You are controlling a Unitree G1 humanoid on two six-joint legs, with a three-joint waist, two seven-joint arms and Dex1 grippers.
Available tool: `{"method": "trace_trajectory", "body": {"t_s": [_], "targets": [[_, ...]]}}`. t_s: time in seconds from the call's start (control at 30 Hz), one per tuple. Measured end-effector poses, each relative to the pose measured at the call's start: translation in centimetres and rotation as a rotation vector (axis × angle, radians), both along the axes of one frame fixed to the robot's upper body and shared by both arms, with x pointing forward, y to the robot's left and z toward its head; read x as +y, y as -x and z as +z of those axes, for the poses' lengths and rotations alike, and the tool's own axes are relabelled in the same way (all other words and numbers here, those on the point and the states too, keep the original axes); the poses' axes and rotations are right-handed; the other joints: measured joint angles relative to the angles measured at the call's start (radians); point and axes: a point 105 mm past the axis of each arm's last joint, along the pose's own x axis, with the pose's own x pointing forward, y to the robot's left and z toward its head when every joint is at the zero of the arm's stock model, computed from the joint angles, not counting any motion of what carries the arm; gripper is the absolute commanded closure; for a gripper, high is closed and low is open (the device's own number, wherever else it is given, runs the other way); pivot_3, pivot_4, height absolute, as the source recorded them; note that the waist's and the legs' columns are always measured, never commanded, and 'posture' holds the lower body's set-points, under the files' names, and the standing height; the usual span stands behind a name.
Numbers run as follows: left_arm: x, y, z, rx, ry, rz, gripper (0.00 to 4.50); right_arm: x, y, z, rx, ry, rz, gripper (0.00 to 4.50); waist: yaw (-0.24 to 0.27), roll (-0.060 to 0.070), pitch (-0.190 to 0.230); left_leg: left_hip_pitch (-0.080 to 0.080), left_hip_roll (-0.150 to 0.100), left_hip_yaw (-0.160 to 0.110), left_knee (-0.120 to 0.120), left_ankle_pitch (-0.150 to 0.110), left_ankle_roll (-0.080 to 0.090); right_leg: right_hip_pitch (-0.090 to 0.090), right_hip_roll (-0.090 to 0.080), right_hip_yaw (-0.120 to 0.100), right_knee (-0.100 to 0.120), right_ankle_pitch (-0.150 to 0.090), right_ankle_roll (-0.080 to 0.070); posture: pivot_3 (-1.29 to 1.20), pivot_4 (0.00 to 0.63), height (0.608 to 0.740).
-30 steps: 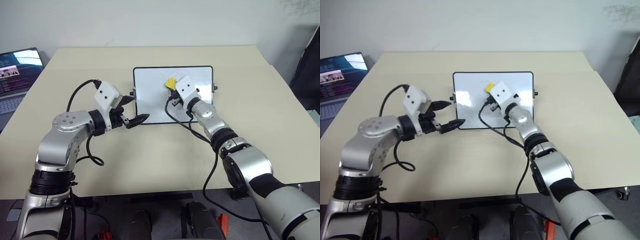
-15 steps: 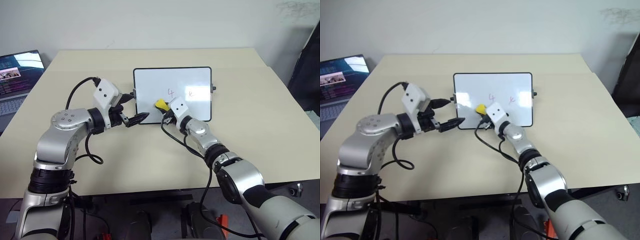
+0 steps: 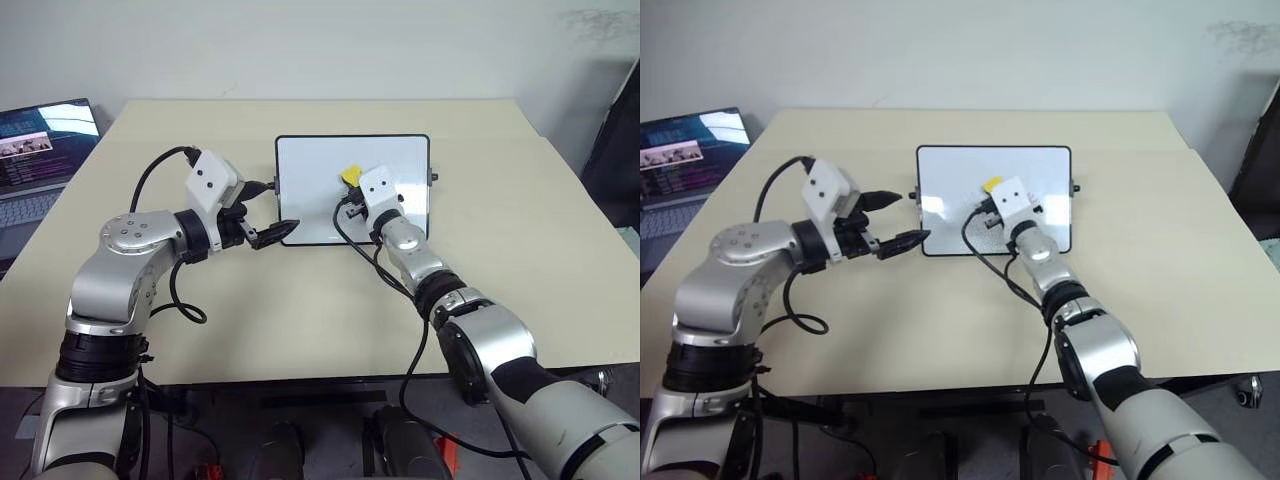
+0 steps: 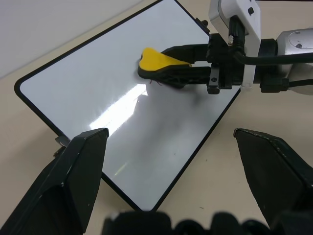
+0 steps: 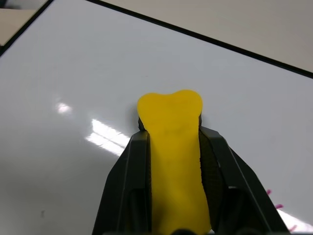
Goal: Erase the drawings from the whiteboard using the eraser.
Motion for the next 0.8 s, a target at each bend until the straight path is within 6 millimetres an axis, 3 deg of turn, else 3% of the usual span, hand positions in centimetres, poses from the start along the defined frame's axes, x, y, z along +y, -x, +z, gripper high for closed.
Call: {"method": "trace_trajectory", "body": {"t_s": [0.37,0.8], "targets": [[0.1,0.0,0.1,-0.002,-0.006,0.003,0.00,-0.6,-0.2,0.1,-0.003,0.004,-0.040,3.52,0.001,-0.002,-0.001,0.000,0.000,0.000,0.000,0.001,0.002,0.000,0.000,0.001,0.000,-0.001,-0.001,0.00,0.150,0.740],[0.1,-0.1,0.2,-0.005,-0.006,0.005,0.00,2.2,1.0,-1.8,0.078,0.069,0.169,3.52,-0.035,-0.003,-0.002,0.003,0.000,0.000,-0.001,0.001,0.002,0.000,0.002,0.003,0.002,-0.001,-0.001,0.00,0.150,0.740]]}}
